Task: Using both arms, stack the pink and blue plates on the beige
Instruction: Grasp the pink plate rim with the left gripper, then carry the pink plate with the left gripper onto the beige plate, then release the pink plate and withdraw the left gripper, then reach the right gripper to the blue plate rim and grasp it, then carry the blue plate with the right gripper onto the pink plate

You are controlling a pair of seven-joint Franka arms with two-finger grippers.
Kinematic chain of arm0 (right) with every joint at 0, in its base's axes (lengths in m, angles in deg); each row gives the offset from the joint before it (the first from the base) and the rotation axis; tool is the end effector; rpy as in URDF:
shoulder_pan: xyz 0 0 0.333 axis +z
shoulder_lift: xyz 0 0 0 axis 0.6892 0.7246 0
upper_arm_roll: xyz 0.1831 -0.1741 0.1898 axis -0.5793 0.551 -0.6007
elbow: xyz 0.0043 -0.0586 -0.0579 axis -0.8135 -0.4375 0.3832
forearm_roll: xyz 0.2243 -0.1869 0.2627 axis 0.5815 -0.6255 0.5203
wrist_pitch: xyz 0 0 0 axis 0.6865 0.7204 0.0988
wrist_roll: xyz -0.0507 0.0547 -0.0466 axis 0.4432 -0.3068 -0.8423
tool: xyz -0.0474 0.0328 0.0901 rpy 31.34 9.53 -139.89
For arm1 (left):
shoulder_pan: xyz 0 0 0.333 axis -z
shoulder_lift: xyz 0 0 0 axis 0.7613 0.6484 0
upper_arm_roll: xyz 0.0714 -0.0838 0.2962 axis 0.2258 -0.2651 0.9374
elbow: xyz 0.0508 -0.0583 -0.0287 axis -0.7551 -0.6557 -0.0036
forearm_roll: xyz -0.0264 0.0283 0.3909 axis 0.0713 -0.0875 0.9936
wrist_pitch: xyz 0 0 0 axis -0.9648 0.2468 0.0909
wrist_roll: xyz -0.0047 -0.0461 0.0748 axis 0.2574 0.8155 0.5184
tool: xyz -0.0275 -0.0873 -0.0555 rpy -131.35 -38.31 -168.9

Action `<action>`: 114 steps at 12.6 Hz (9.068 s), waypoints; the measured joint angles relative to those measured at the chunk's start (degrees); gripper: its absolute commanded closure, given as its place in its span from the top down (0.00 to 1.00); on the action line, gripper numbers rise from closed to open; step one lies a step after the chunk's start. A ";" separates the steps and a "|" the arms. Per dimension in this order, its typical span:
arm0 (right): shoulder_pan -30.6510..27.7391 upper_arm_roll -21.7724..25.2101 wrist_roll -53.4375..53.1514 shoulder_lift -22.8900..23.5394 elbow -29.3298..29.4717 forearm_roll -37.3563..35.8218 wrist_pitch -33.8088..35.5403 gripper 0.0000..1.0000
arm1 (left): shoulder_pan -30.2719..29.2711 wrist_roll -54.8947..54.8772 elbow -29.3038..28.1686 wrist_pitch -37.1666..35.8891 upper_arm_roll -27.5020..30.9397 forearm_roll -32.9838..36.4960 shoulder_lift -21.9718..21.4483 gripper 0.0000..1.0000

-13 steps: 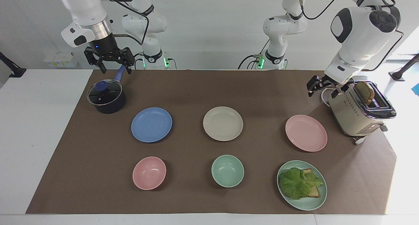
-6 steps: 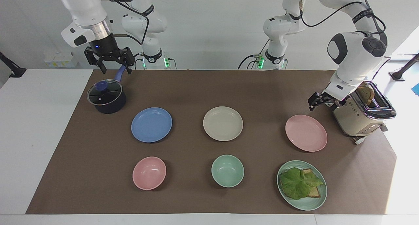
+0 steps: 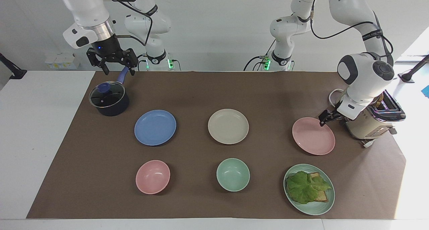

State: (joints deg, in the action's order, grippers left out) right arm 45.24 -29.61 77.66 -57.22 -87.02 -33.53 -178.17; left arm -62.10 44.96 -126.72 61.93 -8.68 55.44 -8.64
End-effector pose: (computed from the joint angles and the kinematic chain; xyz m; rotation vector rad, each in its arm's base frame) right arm 0.5290 0.0244 0.6347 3.1353 -0.0653 -0.0087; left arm 0.5938 0.0489 0.3696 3.1121 -0.0013 0.0027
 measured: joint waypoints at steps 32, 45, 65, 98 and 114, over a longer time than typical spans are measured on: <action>0.00 0.00 0.00 -0.02 0.00 0.00 0.01 1.00 | -1.07 6.30 9.60 -24.23 -3.81 -1.04 1.54 0.00; -0.03 0.05 0.00 -0.30 -0.13 0.00 0.15 1.00 | 20.09 36.08 3.60 -8.60 -10.43 -10.22 0.89 0.00; -1.24 0.34 0.09 1.62 -9.51 0.00 -16.49 1.00 | 6.85 12.32 13.87 -13.43 -8.03 1.68 -2.46 1.00; -5.46 -0.08 15.74 15.54 -29.19 13.99 -44.23 0.00 | 3.17 9.00 21.12 -25.26 -8.07 1.68 -6.38 1.00; 18.73 -0.92 -9.19 14.88 -21.56 14.68 -47.41 0.00 | 3.17 9.00 21.12 -25.26 -8.07 1.68 -6.38 1.00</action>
State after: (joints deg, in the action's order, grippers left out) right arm 63.97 -30.53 68.47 -42.34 -108.58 -18.85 -225.58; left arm -58.93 53.96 -105.60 36.67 -16.75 57.12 -15.02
